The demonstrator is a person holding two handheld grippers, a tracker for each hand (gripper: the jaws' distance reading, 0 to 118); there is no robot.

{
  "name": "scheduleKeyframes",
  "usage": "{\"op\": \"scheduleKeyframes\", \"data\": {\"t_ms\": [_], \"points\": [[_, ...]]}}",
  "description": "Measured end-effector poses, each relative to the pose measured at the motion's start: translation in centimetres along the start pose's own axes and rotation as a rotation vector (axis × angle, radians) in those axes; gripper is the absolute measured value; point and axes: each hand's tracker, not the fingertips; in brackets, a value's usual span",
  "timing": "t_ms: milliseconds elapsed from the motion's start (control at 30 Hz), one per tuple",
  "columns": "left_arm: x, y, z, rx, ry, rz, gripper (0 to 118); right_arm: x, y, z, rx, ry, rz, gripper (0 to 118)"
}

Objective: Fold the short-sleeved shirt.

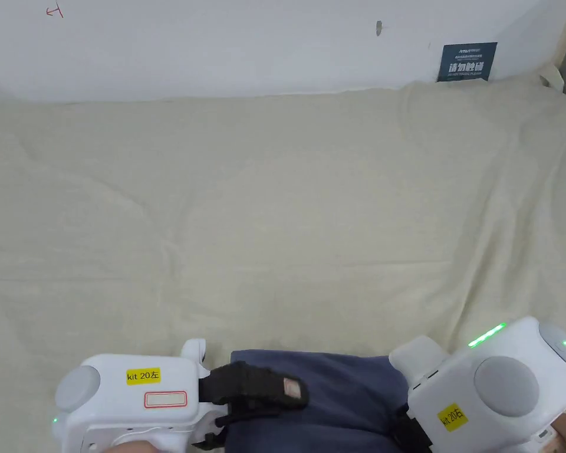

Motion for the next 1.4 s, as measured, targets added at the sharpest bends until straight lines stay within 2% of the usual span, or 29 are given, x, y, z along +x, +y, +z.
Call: {"op": "scheduleKeyframes", "data": {"t_ms": [33,67,167,300,400,467,567,700,800,933,1033,1133,1167,1200,1233,1267,1300,1400], "points": [[0.2,-0.2,0.1,0.02,0.08,-0.033,20,0.0,-0.1,0.2,0.006,0.003,0.0,0],[0.3,-0.7,0.2,-0.005,0.096,-0.067,20,0.2,-0.1,0.6,0.025,0.022,-0.008,0],[1.3,-0.8,0.5,-0.02,0.037,-0.05,20,0.7,-0.7,1.9,0.086,0.056,-0.085,0],[3.7,-0.5,3.0,0.003,0.08,-0.166,20,1.0,-1.4,3.9,0.193,0.105,-0.182,0],[5.2,0.1,7.5,0.031,0.17,-0.263,20,-0.1,-1.3,5.5,0.228,0.075,-0.161,0],[5.3,0.9,11.9,0.053,0.265,-0.266,20,-1.5,-0.8,5.8,0.244,0.044,-0.098,0],[4.0,2.3,20.2,0.136,0.446,-0.267,20,-3.3,-0.2,5.7,0.251,0.051,-0.061,0],[0.9,3.6,31.3,0.216,0.656,-0.196,20,-6.0,1.2,4.7,0.244,0.101,-0.082,0],[-2.0,4.8,36.9,0.265,0.863,-0.16,20,-7.3,2.6,3.6,0.25,0.12,-0.082,0],[-5.2,6.3,41.1,0.251,1.008,-0.114,20,-8.8,3.9,2.7,0.225,0.131,-0.087,0],[-7.5,7.5,43.7,0.236,0.998,-0.029,20,-9.2,4.2,2.4,0.205,0.088,-0.046,0],[-8.2,7.6,44.4,0.217,1.064,-0.029,20,-8.6,4.3,2.0,0.197,0.079,-0.054,0],[-8.0,7.2,44.2,0.22,1.077,-0.049,23,-8.3,4.3,1.9,0.192,0.088,-0.067,0],[-8.1,7.1,44.4,0.231,1.09,-0.06,44,-8.1,4.4,1.9,0.189,0.098,-0.082,0],[-8.1,6.9,44.5,0.253,1.098,-0.08,75,-7.9,4.5,1.8,0.189,0.1,-0.09,0],[-7.9,6.9,44.8,0.272,1.171,-0.115,107,-7.6,4.3,1.9,0.191,0.094,-0.093,0],[-7.9,6.7,45.0,0.274,1.227,-0.123,118,-7.5,4.3,2.0,0.194,0.086,-0.095,0],[-6.6,5.6,46.6,0.364,1.255,-0.151,116,-7.1,4.0,2.6,0.218,0.055,-0.085,0]]}}
